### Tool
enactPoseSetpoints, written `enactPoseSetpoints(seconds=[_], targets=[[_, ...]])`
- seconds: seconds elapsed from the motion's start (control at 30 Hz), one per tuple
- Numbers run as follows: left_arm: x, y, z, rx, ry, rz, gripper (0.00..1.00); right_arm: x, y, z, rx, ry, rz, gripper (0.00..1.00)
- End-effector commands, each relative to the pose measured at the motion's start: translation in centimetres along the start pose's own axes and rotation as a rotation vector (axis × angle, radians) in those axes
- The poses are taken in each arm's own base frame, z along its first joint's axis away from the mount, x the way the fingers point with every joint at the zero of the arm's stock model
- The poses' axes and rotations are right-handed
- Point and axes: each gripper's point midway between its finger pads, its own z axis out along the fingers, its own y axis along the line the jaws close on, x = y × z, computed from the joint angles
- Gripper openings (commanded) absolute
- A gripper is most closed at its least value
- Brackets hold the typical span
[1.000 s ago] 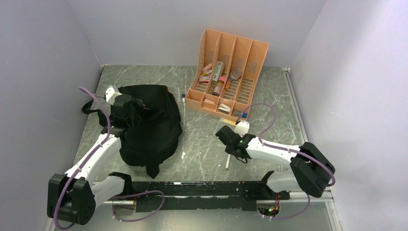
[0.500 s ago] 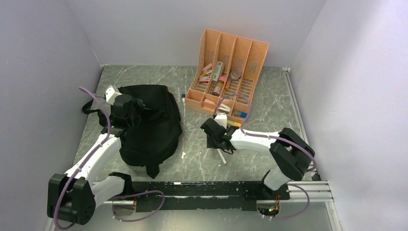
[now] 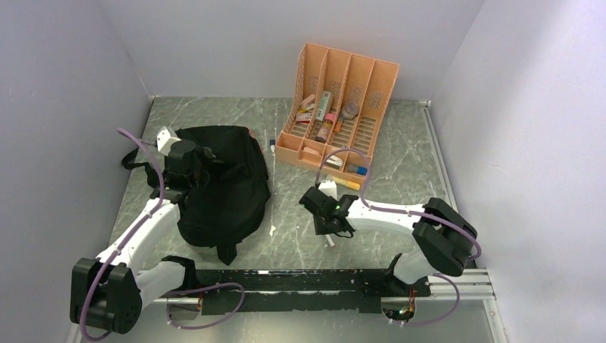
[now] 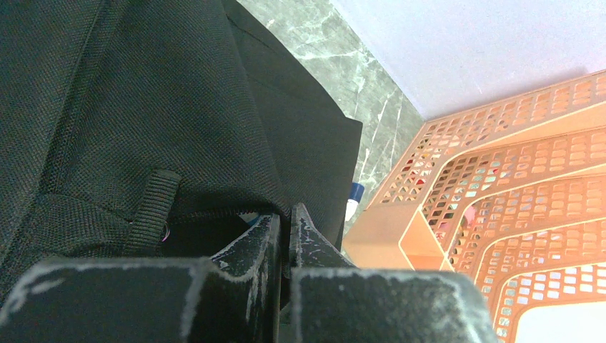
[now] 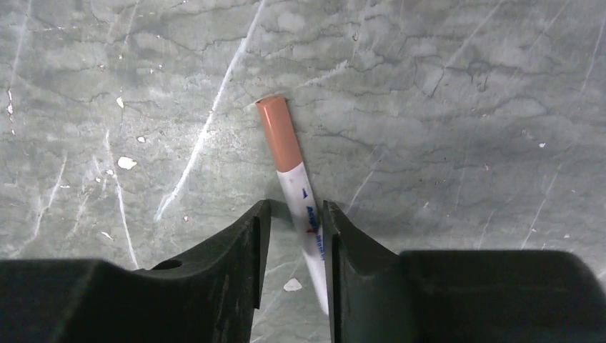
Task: Pack the student bag
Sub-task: Pick up the stationery from the center of the board.
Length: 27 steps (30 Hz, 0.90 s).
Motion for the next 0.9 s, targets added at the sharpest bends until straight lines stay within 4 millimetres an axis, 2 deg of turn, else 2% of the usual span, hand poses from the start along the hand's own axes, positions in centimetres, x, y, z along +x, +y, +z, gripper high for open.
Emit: enactPoseSetpoints(seconds=[0.0, 0.07, 0.17, 0.27, 0.33, 0.47, 0.67, 0.77, 0.87], targets=[[-1.6, -2.4, -0.4, 0.061, -0.032, -0.026, 0.05, 3.6, -1.3, -0.5, 0.028, 0.150, -0.050, 0.33], [-1.6, -2.4, -0.4, 0.059, -0.033, -0.026, 0.05, 4.0, -1.1, -0.4, 0.013, 0.168, -0.055, 0.29], [-1.6, -2.3, -0.4, 0.059, -0.032, -0.026, 0.05, 4.2, -0.9, -0.2, 0.001, 0.175, -0.061, 0.17], [-1.6, -2.4, -0.4, 0.060, -0.030, -0.025, 0.05, 2.9, 0.1, -0.2, -0.044, 0.120, -0.074, 0.09], [-1.6, -2.6, -0.5, 0.071, -0.029, -0.025, 0.05, 0.9, 1.6, -0.3, -0.109, 0.041, -0.081, 0.01], [-1.7, -3.4, -0.6, 0.106, -0.023, -0.016, 0.05, -3.7, 4.7, -1.7, -0.226, -0.123, -0.140, 0.00], [-1.7, -3.1, -0.6, 0.084, -0.015, -0.016, 0.05, -10.9, 10.8, -5.9, -0.472, -0.409, -0.328, 0.00], [-1.7, -2.9, -0.7, 0.074, -0.015, -0.012, 0.05, -14.1, 13.5, -8.1, -0.577, -0.587, -0.412, 0.00], [-1.6, -2.8, -0.7, 0.074, -0.017, -0.017, 0.05, -16.6, 16.1, -9.5, -0.656, -0.768, -0.514, 0.00]])
